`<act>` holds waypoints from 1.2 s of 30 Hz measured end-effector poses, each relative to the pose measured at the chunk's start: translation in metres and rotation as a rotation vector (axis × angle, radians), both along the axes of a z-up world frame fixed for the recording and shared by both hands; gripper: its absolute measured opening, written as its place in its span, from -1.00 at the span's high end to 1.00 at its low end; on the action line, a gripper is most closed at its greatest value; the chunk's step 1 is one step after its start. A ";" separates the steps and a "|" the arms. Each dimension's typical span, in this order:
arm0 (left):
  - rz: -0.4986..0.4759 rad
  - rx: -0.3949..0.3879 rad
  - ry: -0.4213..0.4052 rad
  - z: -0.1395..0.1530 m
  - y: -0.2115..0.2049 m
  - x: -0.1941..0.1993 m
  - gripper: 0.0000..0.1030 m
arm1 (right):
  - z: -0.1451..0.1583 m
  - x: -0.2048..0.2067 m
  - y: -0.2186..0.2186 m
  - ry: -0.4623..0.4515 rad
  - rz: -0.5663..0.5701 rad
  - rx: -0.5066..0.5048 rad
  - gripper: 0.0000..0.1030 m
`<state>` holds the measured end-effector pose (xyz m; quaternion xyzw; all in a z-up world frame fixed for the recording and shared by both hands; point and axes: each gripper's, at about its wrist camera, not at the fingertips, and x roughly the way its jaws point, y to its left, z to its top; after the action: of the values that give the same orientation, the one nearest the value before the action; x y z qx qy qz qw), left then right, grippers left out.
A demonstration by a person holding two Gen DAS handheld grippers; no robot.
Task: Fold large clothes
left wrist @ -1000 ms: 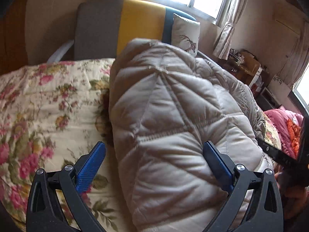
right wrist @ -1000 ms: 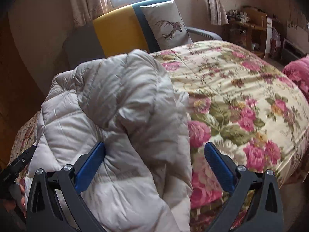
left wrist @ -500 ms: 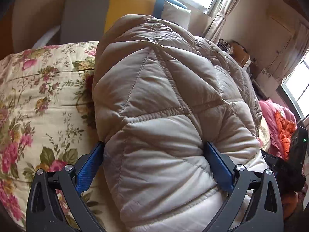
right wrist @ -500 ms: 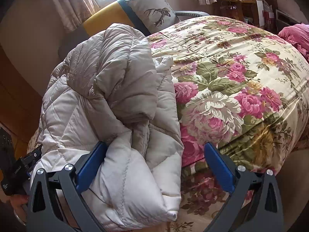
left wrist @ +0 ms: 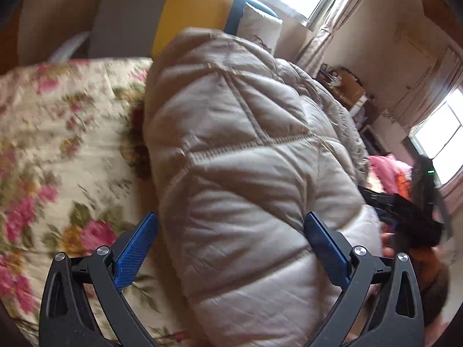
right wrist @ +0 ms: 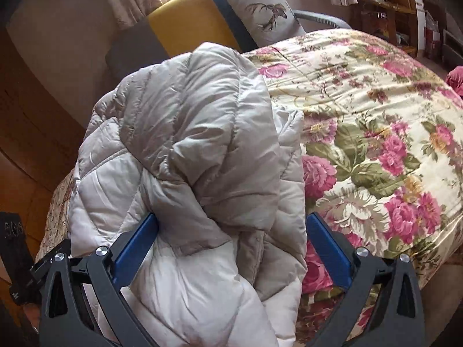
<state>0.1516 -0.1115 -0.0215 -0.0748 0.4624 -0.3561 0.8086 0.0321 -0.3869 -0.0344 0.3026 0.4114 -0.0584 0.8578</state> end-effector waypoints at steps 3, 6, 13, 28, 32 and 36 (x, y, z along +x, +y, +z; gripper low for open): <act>-0.014 -0.030 0.061 -0.009 0.001 0.002 -0.94 | -0.018 -0.005 -0.009 -0.007 -0.004 0.116 -0.97; -0.039 -0.032 0.090 -0.014 -0.002 0.002 -0.94 | -0.029 -0.012 -0.015 -0.014 0.009 0.195 -0.97; -0.047 0.015 0.097 -0.016 -0.009 0.004 -0.94 | -0.032 -0.008 -0.017 -0.015 0.053 0.197 -0.97; 0.007 0.087 0.063 -0.007 -0.017 -0.007 -0.94 | -0.036 -0.015 -0.023 -0.057 0.084 0.226 -0.97; 0.012 0.082 0.061 -0.007 -0.014 -0.009 -0.94 | -0.033 -0.009 -0.022 -0.022 0.091 0.223 -0.97; 0.004 0.090 0.054 -0.009 -0.016 -0.015 -0.94 | -0.033 0.002 -0.021 -0.001 0.096 0.236 -0.97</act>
<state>0.1367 -0.1280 -0.0309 -0.0488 0.4995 -0.3309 0.7991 0.0343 -0.4079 -0.0677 0.3813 0.4291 0.0314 0.8182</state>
